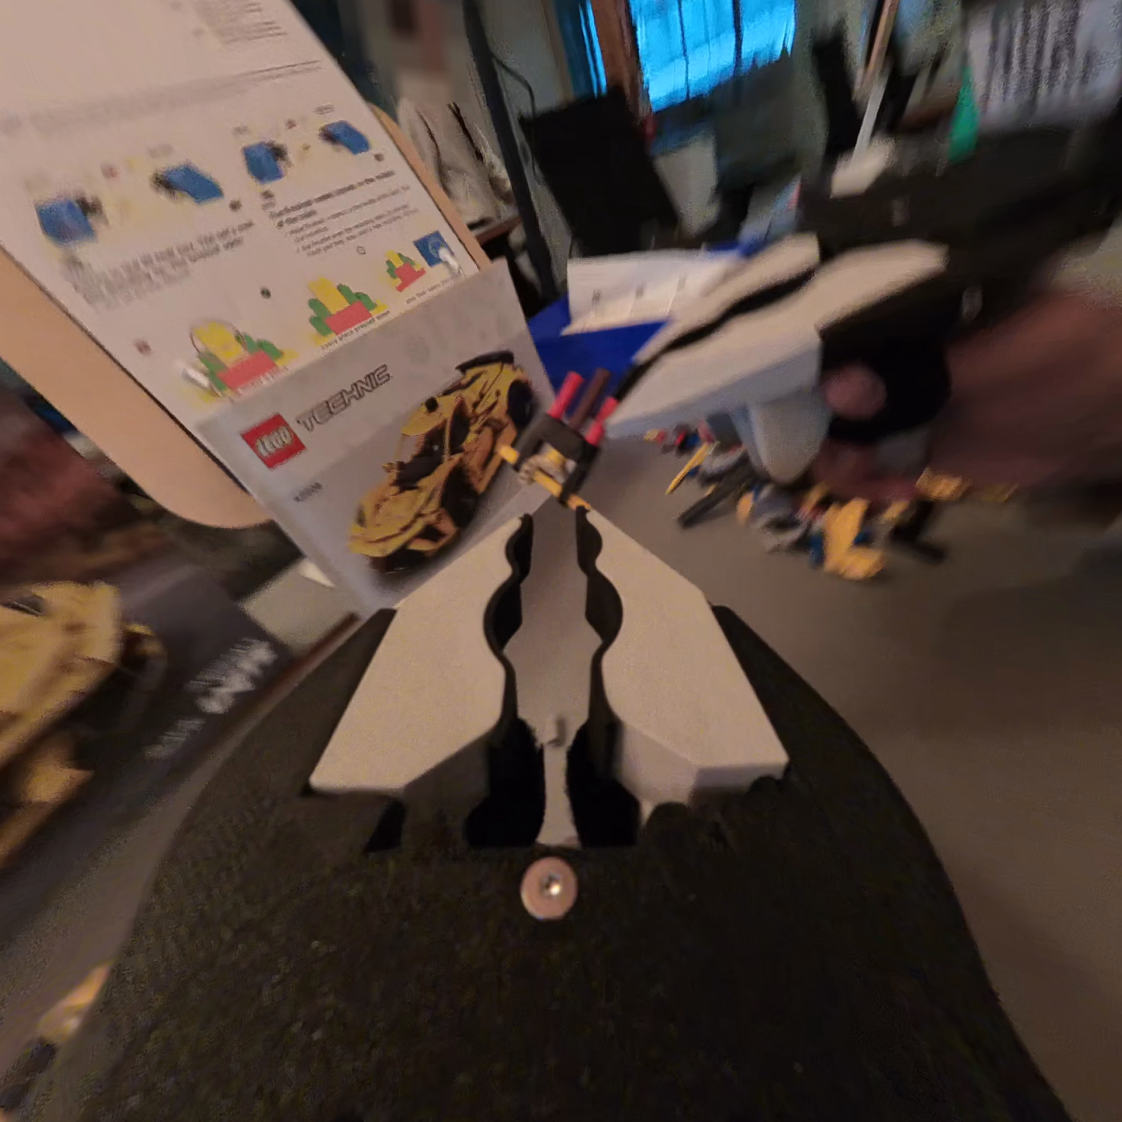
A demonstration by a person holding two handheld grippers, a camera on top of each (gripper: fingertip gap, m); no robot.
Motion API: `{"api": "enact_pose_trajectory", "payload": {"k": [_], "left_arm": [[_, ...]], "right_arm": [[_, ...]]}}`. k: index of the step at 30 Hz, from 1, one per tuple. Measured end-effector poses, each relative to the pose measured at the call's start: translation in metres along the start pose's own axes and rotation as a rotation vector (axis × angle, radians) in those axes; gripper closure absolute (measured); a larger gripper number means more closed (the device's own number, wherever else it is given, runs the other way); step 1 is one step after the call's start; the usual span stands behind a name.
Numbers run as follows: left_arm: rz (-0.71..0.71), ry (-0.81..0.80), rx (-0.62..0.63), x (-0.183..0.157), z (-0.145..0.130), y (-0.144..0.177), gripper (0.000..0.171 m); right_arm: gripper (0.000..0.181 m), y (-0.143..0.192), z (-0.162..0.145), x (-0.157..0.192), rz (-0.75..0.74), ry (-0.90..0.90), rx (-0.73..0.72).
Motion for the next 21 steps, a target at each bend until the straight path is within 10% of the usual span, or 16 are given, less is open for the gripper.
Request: {"api": "enact_pose_trajectory", "payload": {"k": [8,21], "left_arm": [[-0.719,0.966,-0.303,0.033,-0.012,-0.001,0.143],[-0.683,0.924,-0.123,0.033,-0.02,-0.005,0.159]], "right_arm": [[0.18,0.005,0.0,-0.005,0.379,-0.309,-0.232],[0.164,0.001,-0.004,0.001,0.239,-0.073,-0.032]]}}
Point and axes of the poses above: each gripper's, where its closed fingertips meet, y back along the fingers, z out of its top, x = y × z across the jaws, the point moved 10 cm from there along y, back along the fingers, and after that the axes turned 5 degrees about x, right-handed, at the moved point
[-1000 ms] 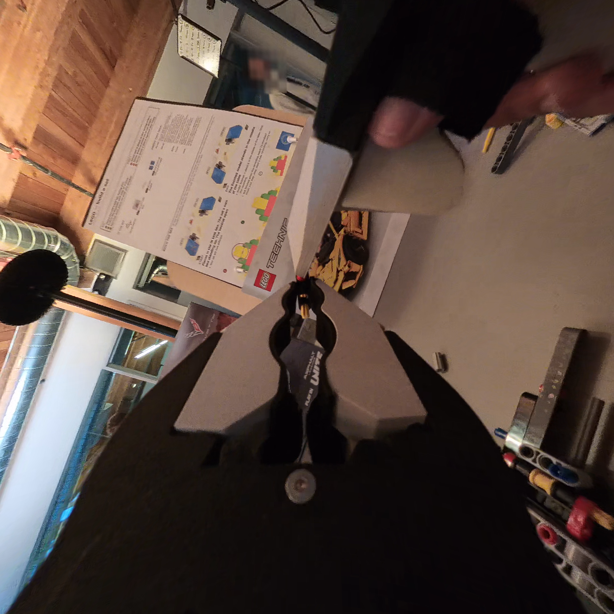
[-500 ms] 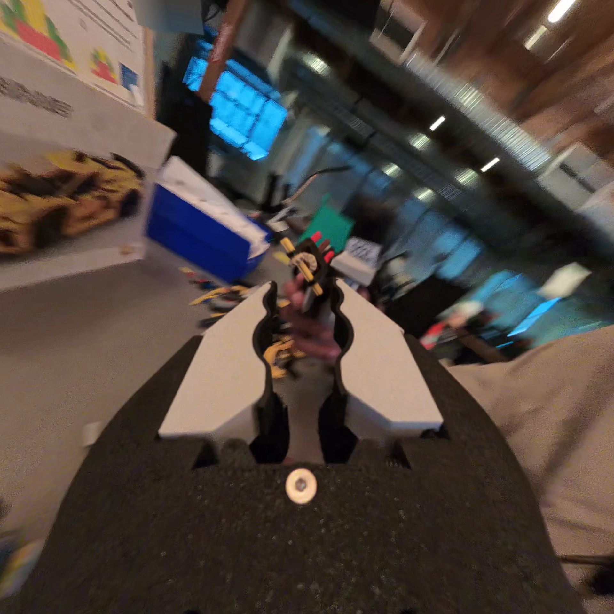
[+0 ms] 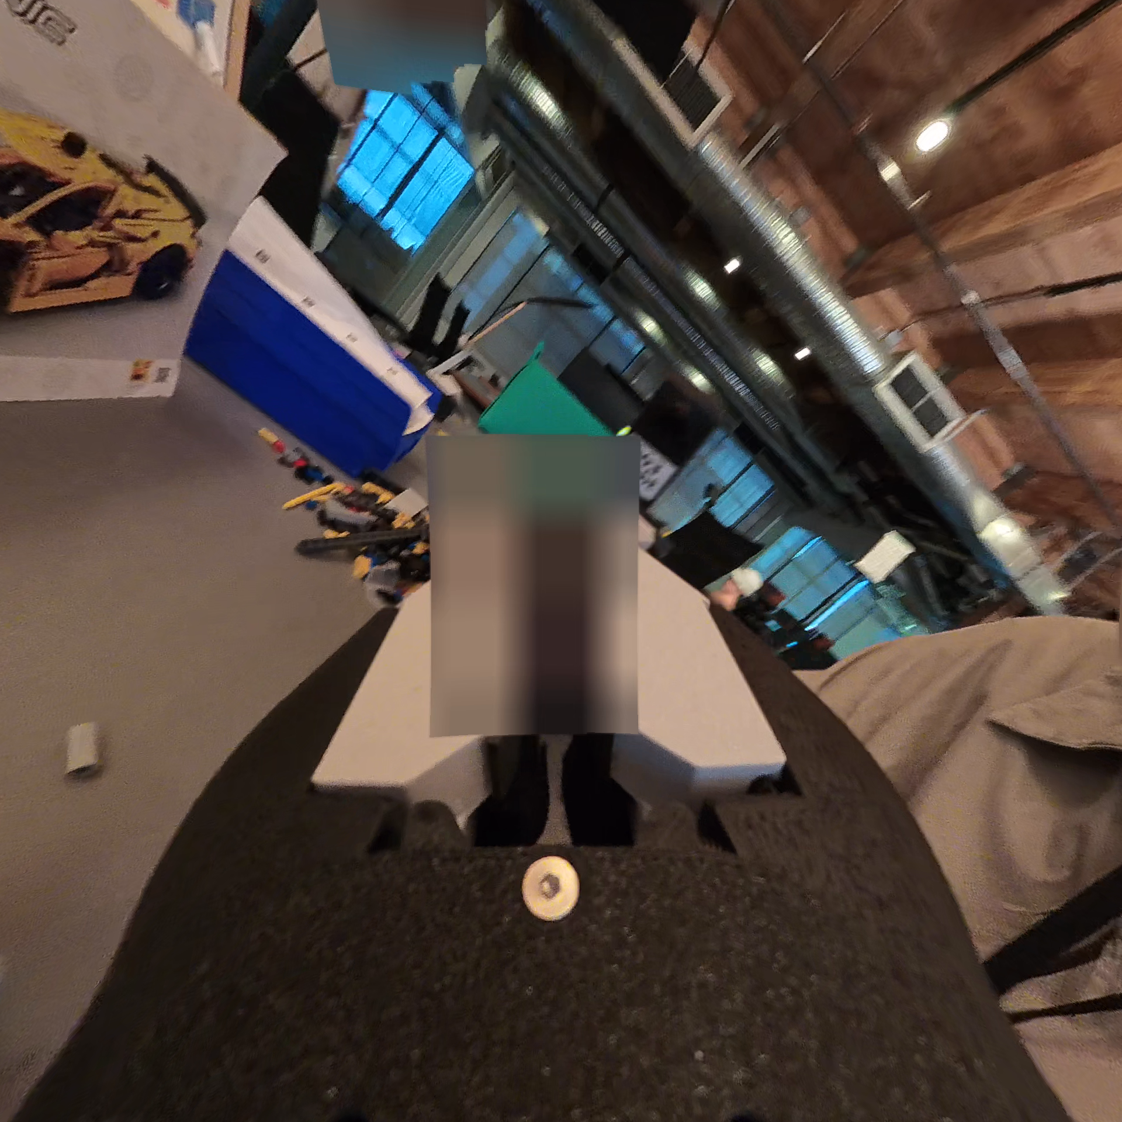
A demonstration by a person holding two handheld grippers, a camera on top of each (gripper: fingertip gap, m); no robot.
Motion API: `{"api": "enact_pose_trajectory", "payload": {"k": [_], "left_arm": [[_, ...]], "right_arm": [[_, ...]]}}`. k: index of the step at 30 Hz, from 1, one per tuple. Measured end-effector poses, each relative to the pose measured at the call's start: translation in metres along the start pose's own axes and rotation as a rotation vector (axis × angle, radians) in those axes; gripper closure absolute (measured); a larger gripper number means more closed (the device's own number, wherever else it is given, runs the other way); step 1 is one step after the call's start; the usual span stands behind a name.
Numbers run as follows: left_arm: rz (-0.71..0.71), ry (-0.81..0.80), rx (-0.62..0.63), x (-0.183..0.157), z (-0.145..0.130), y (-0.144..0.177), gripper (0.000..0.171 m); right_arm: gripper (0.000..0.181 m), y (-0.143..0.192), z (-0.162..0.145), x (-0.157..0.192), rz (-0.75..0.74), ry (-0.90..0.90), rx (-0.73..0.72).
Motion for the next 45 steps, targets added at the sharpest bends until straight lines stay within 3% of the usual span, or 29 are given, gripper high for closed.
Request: {"api": "enact_pose_trajectory", "payload": {"k": [2,4,9,17,22,27,29,33,37,39,43,45], "left_arm": [[0.103,-0.054,0.077,0.002,-0.001,0.001,0.16],[0.166,-0.095,0.158,0.003,-0.003,-0.001,0.16],[0.196,-0.068,0.258,0.003,-0.008,-0.003,0.16],[0.188,-0.005,0.388,0.007,-0.02,-0.01,0.16],[0.152,0.039,0.398,0.011,-0.022,-0.008,0.159],[0.053,0.12,0.305,0.011,-0.019,-0.008,0.159],[0.048,0.131,0.259,0.011,-0.016,-0.006,0.159],[0.067,0.107,0.209,0.011,-0.011,-0.001,0.16],[0.17,0.054,0.228,0.01,-0.012,-0.003,0.161],[0.225,0.017,0.25,0.008,-0.013,-0.006,0.16],[0.263,0.033,0.241,0.01,-0.017,-0.009,0.161],[0.242,0.06,0.245,0.011,-0.02,-0.012,0.161]], "right_arm": [[0.141,0.003,0.004,0.004,-0.11,0.136,0.118],[0.13,-0.002,0.004,0.015,-0.204,0.302,0.267],[0.133,-0.024,-0.015,0.034,-0.295,0.559,0.471],[0.14,-0.036,-0.026,0.052,-0.321,0.789,0.5],[0.142,-0.036,-0.028,0.051,-0.28,0.747,0.491],[0.142,-0.028,-0.019,0.042,-0.214,0.579,0.382],[0.147,-0.029,-0.017,0.038,-0.22,0.538,0.413],[0.147,-0.033,-0.015,0.037,-0.328,0.541,0.418],[0.151,-0.035,-0.019,0.042,-0.459,0.696,0.453],[0.151,-0.04,-0.024,0.048,-0.469,0.751,0.48],[0.126,-0.047,-0.029,0.048,-0.439,0.667,0.551],[0.136,-0.047,-0.027,0.046,-0.456,0.653,0.544]]}}
Point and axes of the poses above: each gripper's, where its closed fingertips meet, y back along the fingers, z out of its top, x = y × z across the jaws, the point moved 10 cm from there along y, back along the fingers, and after that the axes turned 5 degrees about x, right-handed, at the moved point
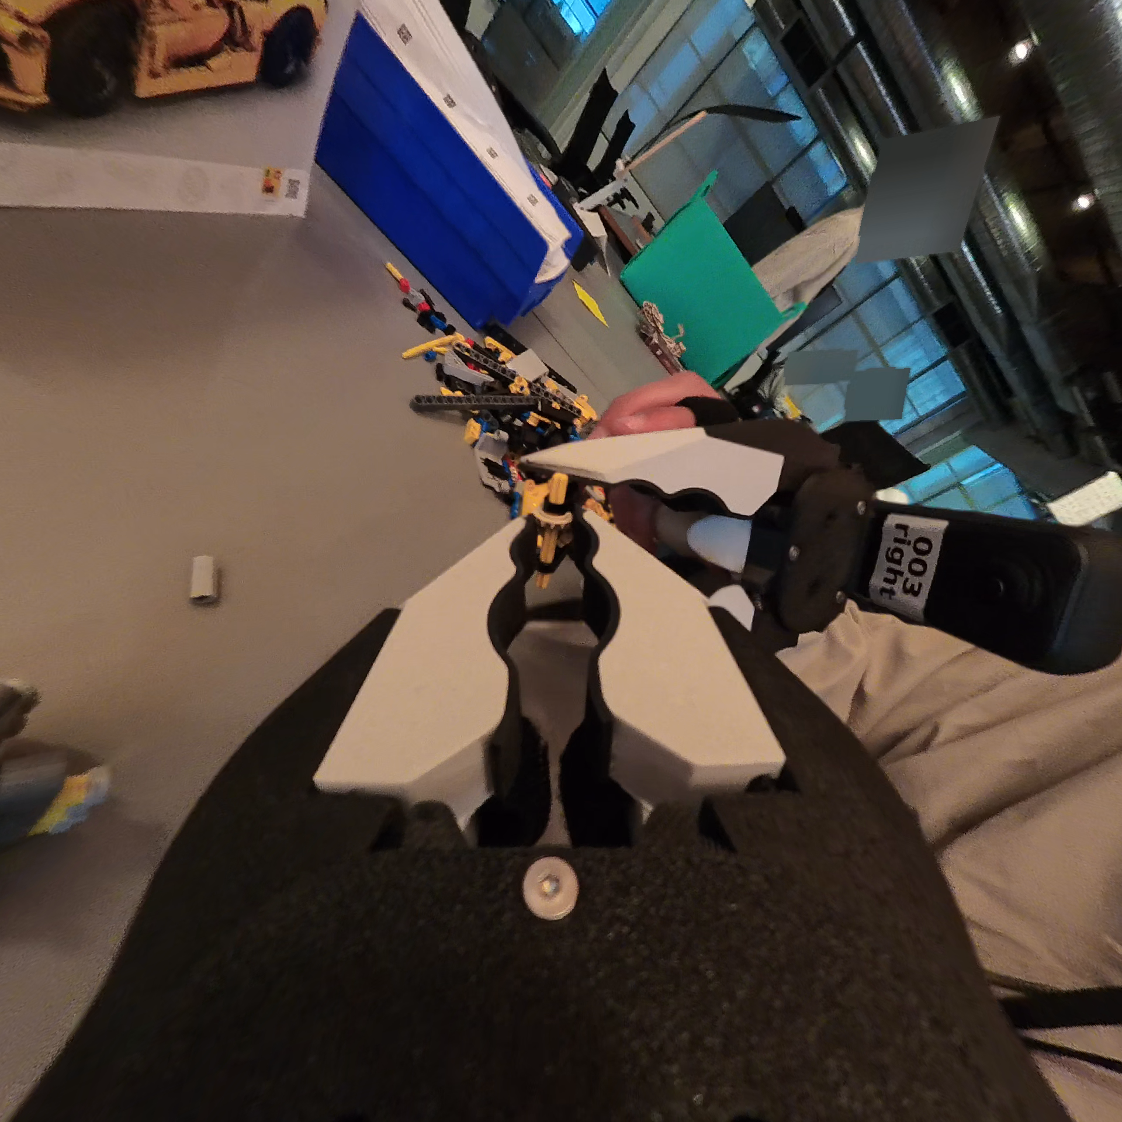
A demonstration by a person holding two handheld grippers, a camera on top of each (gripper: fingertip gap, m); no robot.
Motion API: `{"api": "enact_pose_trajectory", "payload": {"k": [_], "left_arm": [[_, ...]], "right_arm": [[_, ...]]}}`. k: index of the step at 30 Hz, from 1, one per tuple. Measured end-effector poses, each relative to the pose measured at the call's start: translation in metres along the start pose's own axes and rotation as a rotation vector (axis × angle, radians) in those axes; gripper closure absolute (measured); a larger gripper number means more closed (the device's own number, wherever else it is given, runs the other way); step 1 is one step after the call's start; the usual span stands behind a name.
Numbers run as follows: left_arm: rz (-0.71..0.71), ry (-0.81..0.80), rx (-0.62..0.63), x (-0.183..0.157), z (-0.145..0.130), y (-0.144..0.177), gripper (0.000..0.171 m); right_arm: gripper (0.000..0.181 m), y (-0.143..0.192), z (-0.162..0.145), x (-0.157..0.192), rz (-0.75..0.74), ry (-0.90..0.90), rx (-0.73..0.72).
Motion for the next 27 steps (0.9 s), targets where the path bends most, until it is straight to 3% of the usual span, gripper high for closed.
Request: {"api": "enact_pose_trajectory", "payload": {"k": [5,14,19,23,27], "left_arm": [[-0.003,0.016,0.019,0.001,-0.003,-0.004,0.161],[-0.016,0.036,0.066,0.002,-0.005,-0.005,0.161],[-0.004,0.018,0.08,0.003,-0.004,-0.003,0.16],[-0.046,0.067,0.057,0.003,-0.004,-0.002,0.161],[-0.049,0.081,0.045,0.004,-0.005,-0.004,0.161]], "right_arm": [[0.152,0.001,-0.001,-0.005,0.039,-0.026,0.01],[0.15,0.004,-0.003,0.007,-0.04,0.111,0.021],[0.131,0.005,-0.004,0.008,0.08,0.046,0.051],[0.144,0.004,-0.004,0.006,-0.012,0.078,0.039],[0.143,0.003,-0.005,0.004,0.002,0.054,0.044]]}}
Point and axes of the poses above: each gripper's, where its closed fingertips meet, y back along the fingers, z out of its top, x = y × z across the jaws, the point moved 10 cm from there along y, back along the fingers, and after that the axes turned 5 degrees about x, right-handed, at the moved point
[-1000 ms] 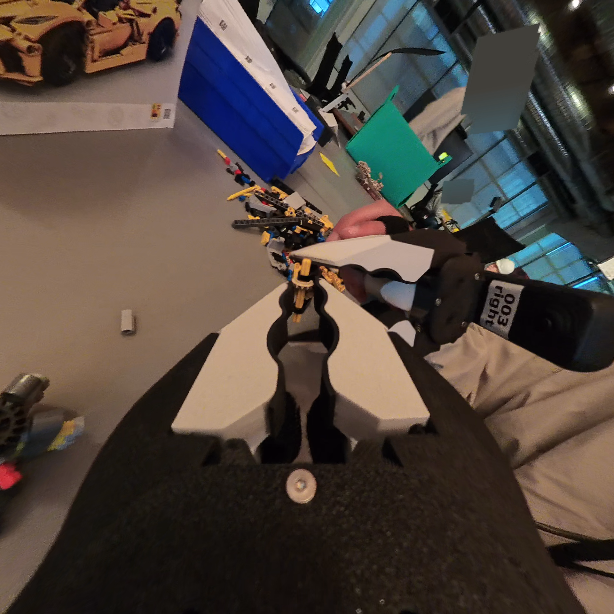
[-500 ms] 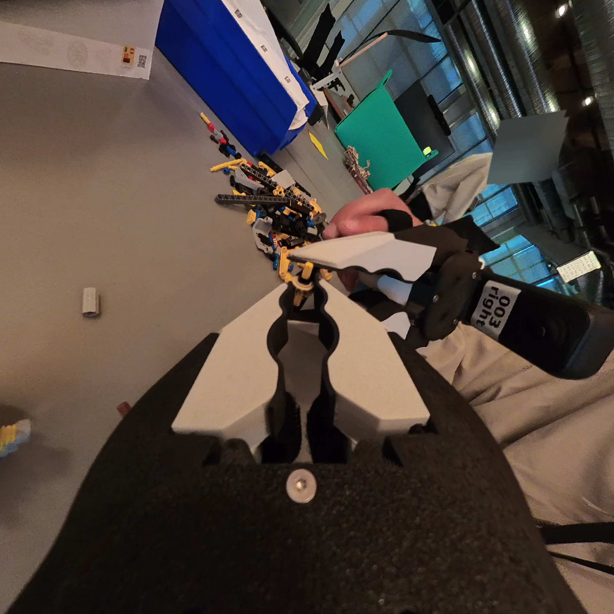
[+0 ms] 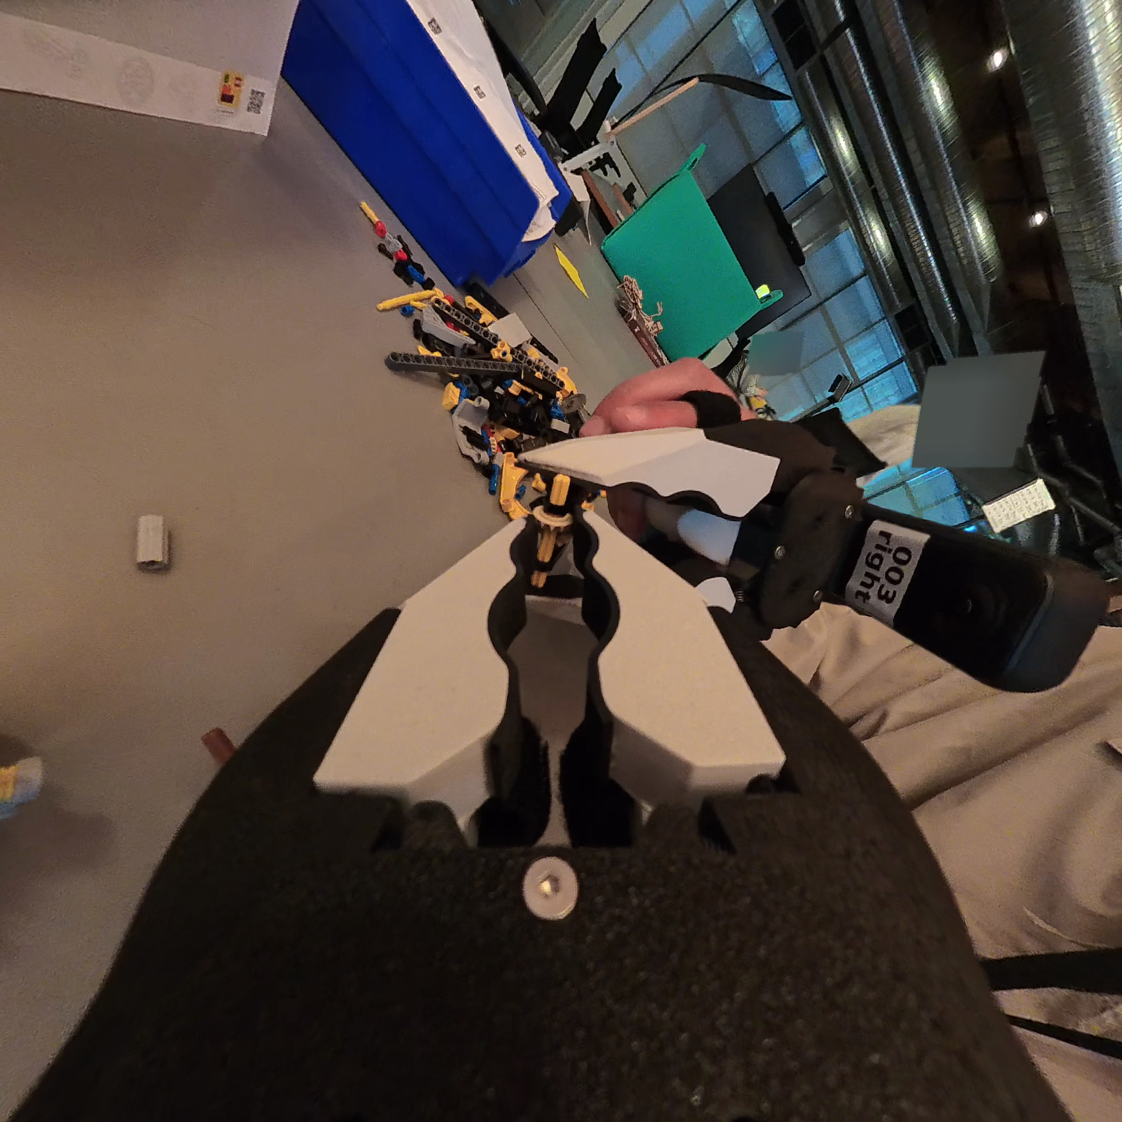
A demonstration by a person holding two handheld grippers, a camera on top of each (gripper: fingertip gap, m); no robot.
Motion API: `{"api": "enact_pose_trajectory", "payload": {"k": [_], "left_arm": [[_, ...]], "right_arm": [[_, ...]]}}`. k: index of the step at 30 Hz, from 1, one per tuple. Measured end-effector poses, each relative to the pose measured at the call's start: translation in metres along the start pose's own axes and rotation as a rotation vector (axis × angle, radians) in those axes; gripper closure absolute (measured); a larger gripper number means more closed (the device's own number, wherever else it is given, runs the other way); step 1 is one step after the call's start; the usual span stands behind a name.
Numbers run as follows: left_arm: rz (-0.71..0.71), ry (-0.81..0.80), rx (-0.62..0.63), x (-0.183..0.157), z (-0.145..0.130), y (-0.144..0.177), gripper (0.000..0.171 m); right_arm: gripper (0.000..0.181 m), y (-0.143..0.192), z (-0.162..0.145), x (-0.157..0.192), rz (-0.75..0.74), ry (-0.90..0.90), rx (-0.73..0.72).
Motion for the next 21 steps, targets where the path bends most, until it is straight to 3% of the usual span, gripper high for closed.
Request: {"api": "enact_pose_trajectory", "payload": {"k": [3,8,13,16,21], "left_arm": [[-0.013,0.03,-0.003,0.001,-0.001,-0.002,0.161],[-0.028,0.018,0.006,0.003,-0.001,-0.001,0.16],[-0.194,-0.038,-0.004,-0.005,0.006,0.008,0.156],[-0.183,-0.102,-0.028,-0.008,0.008,0.01,0.157],[-0.137,-0.188,-0.041,-0.013,0.007,0.009,0.17]], "right_arm": [[0.137,-0.001,0.002,0.004,-0.008,0.019,0.013],[0.144,-0.002,0.003,0.001,0.007,0.016,0.026],[0.144,0.011,0.004,-0.014,0.038,-0.112,-0.109],[0.144,0.017,0.002,-0.024,0.106,-0.209,-0.187],[0.144,0.015,0.001,-0.022,0.077,-0.187,-0.167]]}}
Point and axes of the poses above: each gripper's, where its closed fingertips meet, y back along the fingers, z out of its top, x = y × z across the jaws, the point moved 10 cm from there along y, back along the fingers, and after that the axes turned 5 degrees about x, right-handed, at the moved point
